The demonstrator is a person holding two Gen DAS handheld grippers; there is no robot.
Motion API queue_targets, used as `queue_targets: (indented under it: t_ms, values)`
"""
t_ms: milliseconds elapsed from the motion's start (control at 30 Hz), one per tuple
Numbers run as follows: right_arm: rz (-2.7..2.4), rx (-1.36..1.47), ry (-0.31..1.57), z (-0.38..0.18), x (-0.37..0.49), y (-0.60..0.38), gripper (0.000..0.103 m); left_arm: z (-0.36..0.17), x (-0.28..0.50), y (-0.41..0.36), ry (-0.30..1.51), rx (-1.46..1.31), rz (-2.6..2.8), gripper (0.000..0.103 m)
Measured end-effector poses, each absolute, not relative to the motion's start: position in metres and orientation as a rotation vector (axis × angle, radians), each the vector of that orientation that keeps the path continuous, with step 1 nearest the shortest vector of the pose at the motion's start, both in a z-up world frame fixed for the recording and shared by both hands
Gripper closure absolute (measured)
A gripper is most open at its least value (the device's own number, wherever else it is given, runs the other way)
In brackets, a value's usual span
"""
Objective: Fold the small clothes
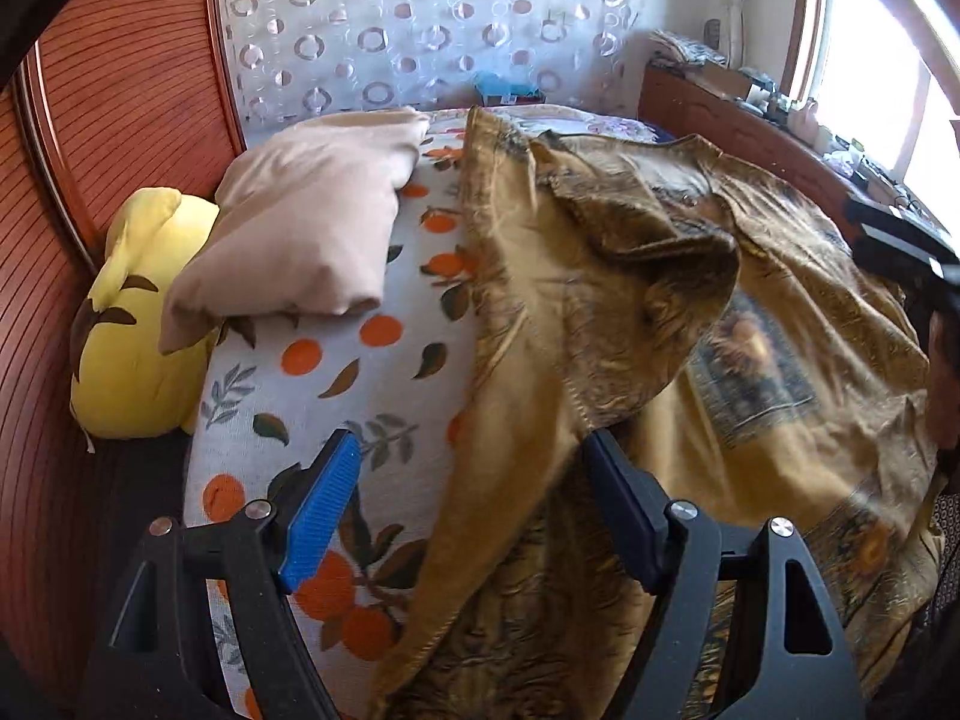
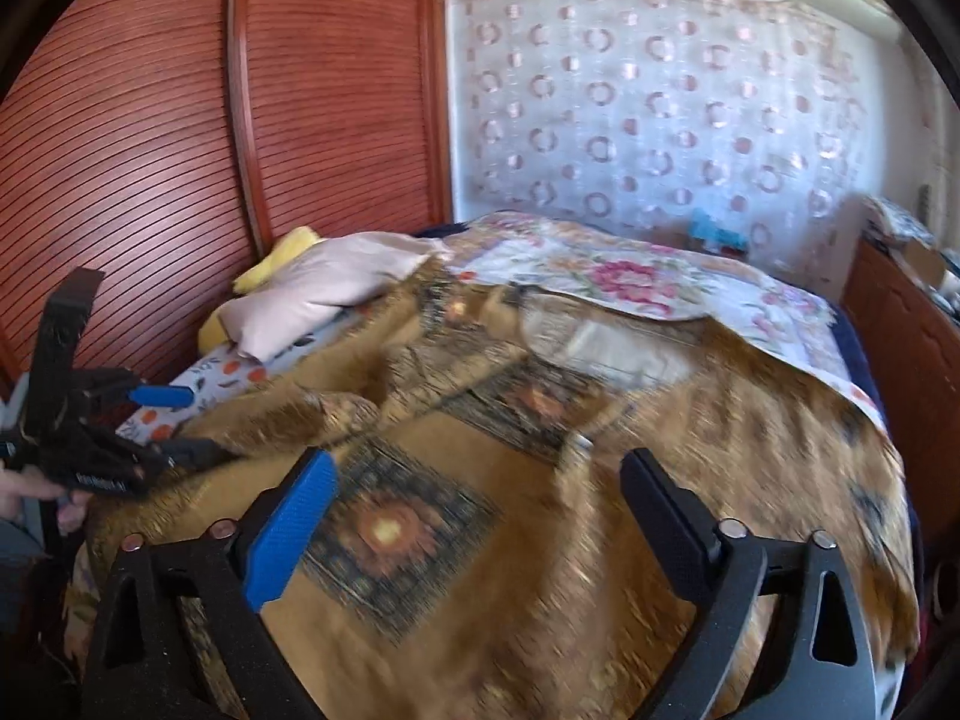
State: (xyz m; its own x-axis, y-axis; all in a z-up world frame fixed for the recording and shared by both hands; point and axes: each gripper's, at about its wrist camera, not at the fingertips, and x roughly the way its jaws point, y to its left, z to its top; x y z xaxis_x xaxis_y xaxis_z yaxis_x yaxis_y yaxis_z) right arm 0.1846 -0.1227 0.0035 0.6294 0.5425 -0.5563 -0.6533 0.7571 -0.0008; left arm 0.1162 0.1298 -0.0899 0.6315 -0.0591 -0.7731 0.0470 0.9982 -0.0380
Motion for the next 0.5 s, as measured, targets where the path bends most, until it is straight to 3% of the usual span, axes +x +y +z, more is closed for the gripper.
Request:
queue_targets:
  t_ms: [500]
  values:
    - [0.72,-0.312,0.765,-0.024,0.274,0.0,0.015,-0.099,0.127,0.133,0.883,0.0,-0.058,0.024]
